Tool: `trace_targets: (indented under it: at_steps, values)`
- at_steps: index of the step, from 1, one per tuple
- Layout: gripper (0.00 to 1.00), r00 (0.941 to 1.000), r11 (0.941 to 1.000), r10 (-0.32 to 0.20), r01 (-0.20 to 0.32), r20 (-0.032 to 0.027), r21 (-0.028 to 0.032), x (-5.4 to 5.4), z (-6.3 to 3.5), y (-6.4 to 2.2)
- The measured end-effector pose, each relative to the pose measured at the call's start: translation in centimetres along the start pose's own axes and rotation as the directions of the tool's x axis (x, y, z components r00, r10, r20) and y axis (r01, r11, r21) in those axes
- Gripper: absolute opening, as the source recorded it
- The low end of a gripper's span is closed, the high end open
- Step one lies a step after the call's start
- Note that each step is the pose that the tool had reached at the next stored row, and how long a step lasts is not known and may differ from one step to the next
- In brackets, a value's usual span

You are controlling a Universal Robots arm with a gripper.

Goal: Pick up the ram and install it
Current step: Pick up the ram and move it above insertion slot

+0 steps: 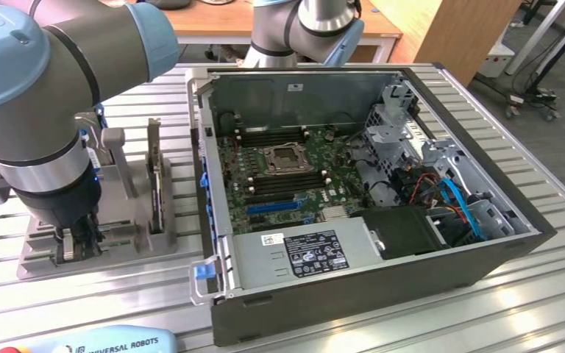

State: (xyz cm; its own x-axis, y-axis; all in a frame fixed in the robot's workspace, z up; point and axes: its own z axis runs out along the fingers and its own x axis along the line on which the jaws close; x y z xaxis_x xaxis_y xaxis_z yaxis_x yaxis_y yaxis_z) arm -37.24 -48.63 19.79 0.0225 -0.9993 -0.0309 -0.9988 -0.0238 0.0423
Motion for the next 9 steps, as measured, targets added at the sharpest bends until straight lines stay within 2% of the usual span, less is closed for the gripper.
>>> trace_targets:
  at_steps: [9]
  values:
    - [0.29,1.0000,1.0000,0.000,0.000,0.0000,0.0001,0.01,-0.01,-0.11]
